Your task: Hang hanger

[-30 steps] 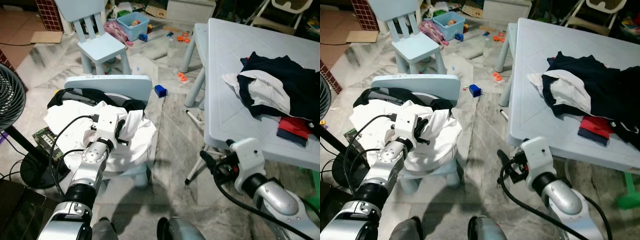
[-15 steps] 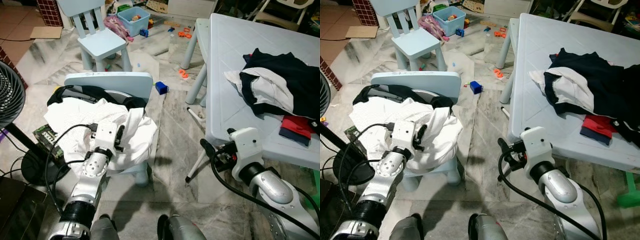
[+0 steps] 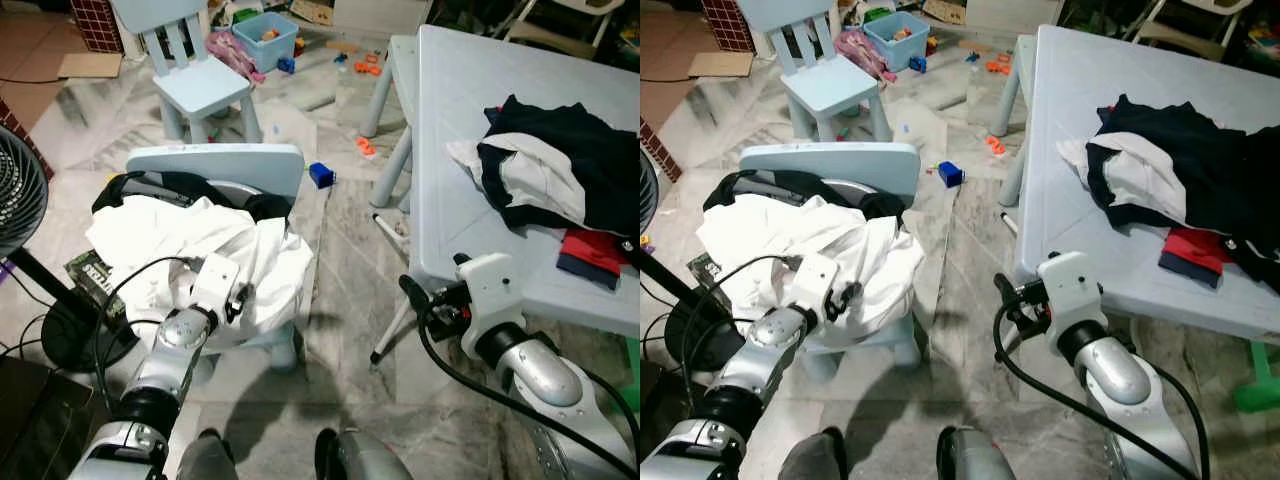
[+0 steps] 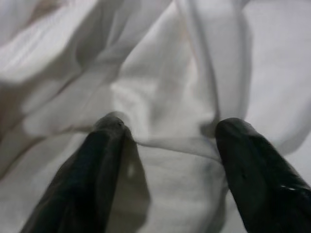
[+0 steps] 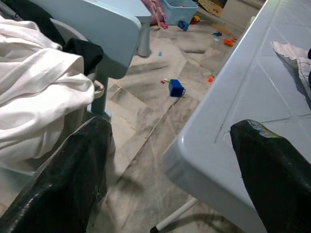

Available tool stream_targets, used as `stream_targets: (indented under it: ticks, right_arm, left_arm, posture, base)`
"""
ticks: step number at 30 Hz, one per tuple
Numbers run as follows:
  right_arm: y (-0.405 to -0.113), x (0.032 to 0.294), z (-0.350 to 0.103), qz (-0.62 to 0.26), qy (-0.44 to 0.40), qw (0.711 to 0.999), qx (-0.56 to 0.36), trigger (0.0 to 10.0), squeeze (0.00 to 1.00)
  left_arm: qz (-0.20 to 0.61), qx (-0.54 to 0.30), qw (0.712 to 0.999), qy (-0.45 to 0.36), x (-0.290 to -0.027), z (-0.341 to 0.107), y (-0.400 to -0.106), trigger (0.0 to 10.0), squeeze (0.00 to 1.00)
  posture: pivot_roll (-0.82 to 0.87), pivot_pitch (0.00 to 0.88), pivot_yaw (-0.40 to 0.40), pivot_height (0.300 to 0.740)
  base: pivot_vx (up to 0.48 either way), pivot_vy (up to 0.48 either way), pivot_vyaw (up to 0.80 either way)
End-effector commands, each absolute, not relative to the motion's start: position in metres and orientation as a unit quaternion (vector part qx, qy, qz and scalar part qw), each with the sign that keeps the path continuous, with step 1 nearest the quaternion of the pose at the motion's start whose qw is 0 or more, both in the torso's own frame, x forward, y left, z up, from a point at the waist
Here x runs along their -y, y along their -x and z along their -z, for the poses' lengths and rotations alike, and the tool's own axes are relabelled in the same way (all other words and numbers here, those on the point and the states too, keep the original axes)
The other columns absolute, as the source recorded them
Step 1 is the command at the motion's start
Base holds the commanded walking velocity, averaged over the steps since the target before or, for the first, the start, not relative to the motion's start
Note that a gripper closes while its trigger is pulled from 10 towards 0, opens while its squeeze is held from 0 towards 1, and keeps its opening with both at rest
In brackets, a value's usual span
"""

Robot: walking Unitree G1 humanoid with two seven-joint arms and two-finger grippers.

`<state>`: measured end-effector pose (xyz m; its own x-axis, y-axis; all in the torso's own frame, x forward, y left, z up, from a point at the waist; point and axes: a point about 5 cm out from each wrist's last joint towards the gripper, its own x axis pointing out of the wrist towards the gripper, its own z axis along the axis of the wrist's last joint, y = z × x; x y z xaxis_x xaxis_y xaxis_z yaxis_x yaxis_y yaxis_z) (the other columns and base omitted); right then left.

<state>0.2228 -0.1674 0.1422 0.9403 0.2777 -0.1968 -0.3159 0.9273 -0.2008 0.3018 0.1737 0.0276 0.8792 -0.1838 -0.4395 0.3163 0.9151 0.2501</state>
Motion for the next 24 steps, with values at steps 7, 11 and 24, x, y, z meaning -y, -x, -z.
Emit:
stream_targets:
  ticks: [7, 11, 24]
  right_arm:
    - [-0.225, 0.172, -0.139, -0.145, 0.118, 0.978, -0.090, 10.0, 0.00]
    - [-0.225, 0.169, -0.139, -0.150, 0.116, 0.978, -0.090, 10.0, 0.00]
    - [-0.229, 0.168, -0.138, -0.152, 0.116, 0.978, -0.089, 10.0, 0.00]
  left_arm:
    - [0.139, -0.243, 0.944, -0.174, -0.187, -0.008, -0.283, 0.0, 0.00]
    - [0.143, -0.249, 0.943, -0.170, -0.188, -0.004, -0.278, 0.0, 0.00]
    - [0.119, -0.233, 0.952, -0.157, -0.191, -0.004, -0.277, 0.0, 0.00]
  posture:
    - [-0.14, 0.159, -0.113, 0.740]
    - [-0.13, 0.157, -0.114, 0.740]
    - [-0.13, 0.142, -0.118, 0.740]
  base:
    - [0.000, 0.000, 0.00]
    - [0.000, 0.000, 0.00]
    - [0.000, 0.000, 0.00]
